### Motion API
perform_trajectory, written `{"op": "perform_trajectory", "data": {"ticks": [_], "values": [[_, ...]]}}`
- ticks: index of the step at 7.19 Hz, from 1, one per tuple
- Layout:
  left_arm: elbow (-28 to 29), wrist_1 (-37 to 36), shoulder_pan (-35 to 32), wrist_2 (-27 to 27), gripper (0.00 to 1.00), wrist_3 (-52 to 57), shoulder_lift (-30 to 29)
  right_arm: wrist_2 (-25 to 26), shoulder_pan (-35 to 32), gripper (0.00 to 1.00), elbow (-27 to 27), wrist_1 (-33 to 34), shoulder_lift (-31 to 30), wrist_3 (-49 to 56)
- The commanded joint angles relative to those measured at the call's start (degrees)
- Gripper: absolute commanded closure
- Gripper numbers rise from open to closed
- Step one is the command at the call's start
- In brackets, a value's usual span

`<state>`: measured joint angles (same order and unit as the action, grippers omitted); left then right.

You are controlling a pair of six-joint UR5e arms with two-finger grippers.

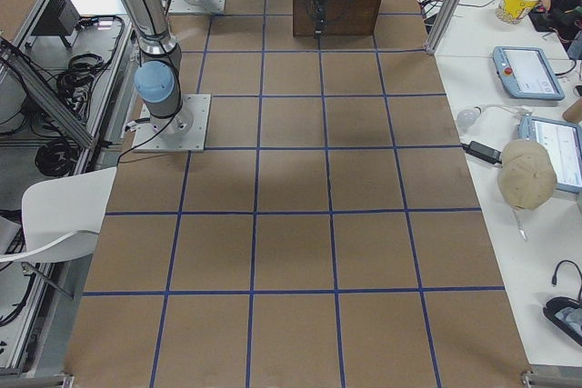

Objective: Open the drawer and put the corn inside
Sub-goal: 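Lower the left gripper onto the white drawer handle and close it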

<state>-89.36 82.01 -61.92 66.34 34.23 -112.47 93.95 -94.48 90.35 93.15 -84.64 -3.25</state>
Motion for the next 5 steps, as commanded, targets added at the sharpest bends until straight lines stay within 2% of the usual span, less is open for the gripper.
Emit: {"op": "perform_trajectory", "data": {"ticks": [1, 2, 5], "values": [[-0.81, -0.01, -0.22, -1.02, 0.00, -0.04, -0.99, 0.00, 0.00, 0.00, 0.00, 0.02, 0.00, 0.00], [-0.82, -0.01, -0.22, -3.03, 0.00, -0.82, -0.99, 0.00, 0.00, 0.00, 0.00, -0.07, 0.00, 0.00], [-1.69, -0.10, -0.14, -3.05, 0.00, -0.66, -1.87, -0.09, 0.00, 0.00, 0.00, -0.07, 0.00, 0.00]]}}
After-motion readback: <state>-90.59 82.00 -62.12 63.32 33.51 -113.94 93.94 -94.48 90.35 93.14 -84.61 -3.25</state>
